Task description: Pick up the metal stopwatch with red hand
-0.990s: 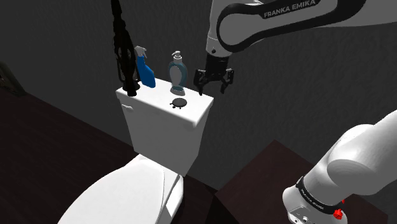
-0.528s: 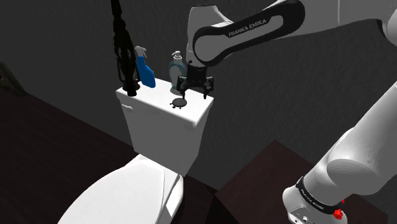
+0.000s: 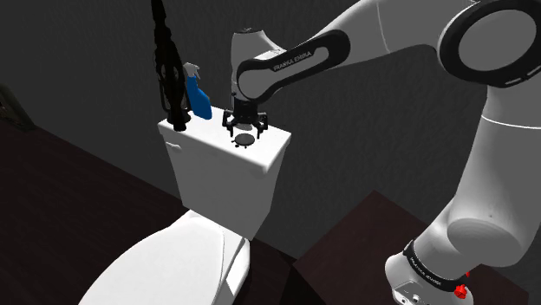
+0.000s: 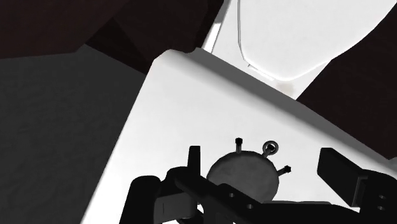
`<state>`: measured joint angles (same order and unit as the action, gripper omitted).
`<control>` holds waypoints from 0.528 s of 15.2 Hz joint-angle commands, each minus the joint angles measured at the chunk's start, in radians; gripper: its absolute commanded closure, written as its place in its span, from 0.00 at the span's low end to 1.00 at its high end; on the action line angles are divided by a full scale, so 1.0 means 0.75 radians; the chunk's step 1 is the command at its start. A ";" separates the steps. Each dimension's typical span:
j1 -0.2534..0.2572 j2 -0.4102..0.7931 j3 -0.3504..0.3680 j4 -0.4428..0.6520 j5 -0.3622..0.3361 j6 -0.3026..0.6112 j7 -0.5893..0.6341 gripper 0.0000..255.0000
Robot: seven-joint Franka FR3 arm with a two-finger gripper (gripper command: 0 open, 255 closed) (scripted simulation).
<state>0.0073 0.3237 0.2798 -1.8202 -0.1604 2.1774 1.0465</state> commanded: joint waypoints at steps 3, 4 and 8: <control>0.026 0.128 -0.024 0.094 -0.041 0.034 0.068 0.00; 0.027 0.137 -0.026 0.088 -0.045 0.049 0.070 0.00; 0.032 0.173 -0.033 0.067 -0.060 0.105 0.082 0.00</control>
<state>0.0297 0.4478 0.2559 -1.7651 -0.2025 2.2453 1.1046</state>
